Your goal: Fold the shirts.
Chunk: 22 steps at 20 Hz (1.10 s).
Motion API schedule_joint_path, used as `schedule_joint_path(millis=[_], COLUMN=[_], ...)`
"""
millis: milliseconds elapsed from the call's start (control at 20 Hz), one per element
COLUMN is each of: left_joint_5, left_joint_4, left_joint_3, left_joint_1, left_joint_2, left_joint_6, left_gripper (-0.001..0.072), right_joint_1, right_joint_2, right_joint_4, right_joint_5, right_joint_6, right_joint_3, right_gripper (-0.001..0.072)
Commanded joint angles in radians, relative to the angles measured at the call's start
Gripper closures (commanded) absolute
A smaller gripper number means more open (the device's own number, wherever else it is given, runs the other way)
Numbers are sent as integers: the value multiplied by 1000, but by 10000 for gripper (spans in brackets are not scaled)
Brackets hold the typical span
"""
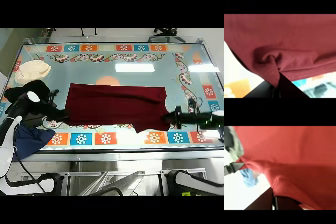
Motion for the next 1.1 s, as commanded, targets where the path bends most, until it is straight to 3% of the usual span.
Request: schedule_joint_path(millis=[0,300,450,700,750,800,850,900,950,1050], left_joint_5=[36,18,28,-85,-100,-105,-103,-100,-109,-146], left_joint_4=[5,5,5,14,14,15,14,14,13,10], left_joint_3=[155,473,603,776,798,812,816,819,831,888], left_joint_1=[-3,-57,-71,-68,-61,-58,-48,-40,-26,-3], left_joint_2=[-16,-254,-377,-539,-555,-562,-560,-554,-548,-544], left_joint_6=[-16,-39,-51,-73,-82,-91,-91,-98,-98,-100], left_gripper=[695,695,695,693,691,502,-2,22,22,23], right_joint_1=[71,170,176,176,175,171,161,148,131,91], right_joint_2=[-196,-494,-570,-610,-608,-606,-600,-593,-584,-555], right_joint_4=[63,65,61,62,61,61,61,61,61,26], right_joint_5=[-51,-98,-129,-138,-137,-132,-109,-81,-56,-39], right_joint_6=[-29,-28,-29,-111,-111,-111,-117,-138,-141,-155], right_joint_3=[259,681,711,711,711,711,713,720,729,748], right_gripper=[693,692,692,689,638,504,470,463,387,148])
